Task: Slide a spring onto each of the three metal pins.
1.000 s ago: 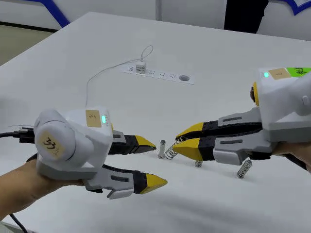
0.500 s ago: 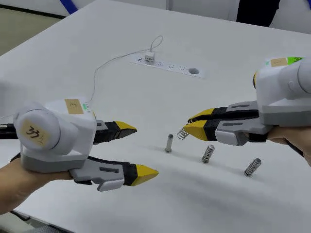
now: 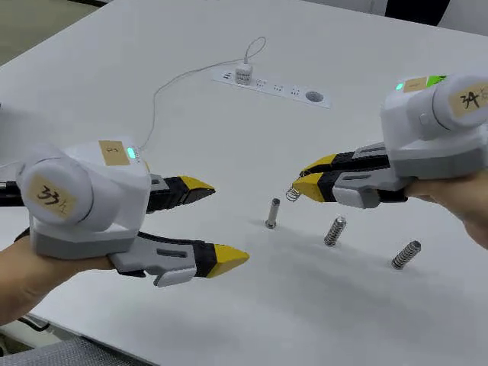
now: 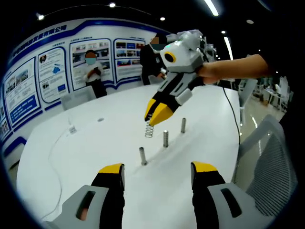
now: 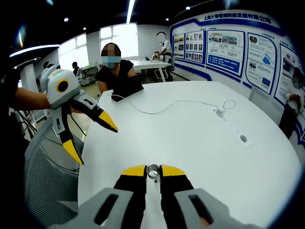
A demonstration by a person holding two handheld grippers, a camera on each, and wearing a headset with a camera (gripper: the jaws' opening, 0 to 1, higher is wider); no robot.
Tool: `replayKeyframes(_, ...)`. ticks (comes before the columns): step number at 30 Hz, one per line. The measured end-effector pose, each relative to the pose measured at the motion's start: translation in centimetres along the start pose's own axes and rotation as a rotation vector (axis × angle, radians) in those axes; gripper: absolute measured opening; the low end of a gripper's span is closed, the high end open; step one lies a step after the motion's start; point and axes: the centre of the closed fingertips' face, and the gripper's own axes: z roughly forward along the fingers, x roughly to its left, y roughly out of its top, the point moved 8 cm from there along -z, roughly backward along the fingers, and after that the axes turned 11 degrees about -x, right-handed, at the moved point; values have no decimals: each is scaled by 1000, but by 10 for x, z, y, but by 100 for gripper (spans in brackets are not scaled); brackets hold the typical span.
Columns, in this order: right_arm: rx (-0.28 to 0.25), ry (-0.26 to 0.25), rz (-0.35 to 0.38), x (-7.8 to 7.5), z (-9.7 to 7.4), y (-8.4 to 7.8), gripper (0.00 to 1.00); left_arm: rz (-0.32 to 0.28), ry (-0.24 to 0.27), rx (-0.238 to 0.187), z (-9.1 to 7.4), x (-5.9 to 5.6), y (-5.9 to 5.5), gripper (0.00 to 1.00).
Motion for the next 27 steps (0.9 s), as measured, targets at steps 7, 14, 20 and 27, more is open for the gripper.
replayKeyframes(7,30,8,-3,-4,14,-4,10,-61,-10,-1,-1,-1,-5,66)
replayKeyframes(14,63,4,-18,-5,23,-9,10,-74,-2,14,-3,-1,-12,66)
replayKeyframes(20,77,16,-24,-4,29,-12,10,-93,9,11,-5,1,-16,65)
replayKeyframes(27,104,28,-40,-3,36,-16,10,-106,12,16,-4,1,-21,65)
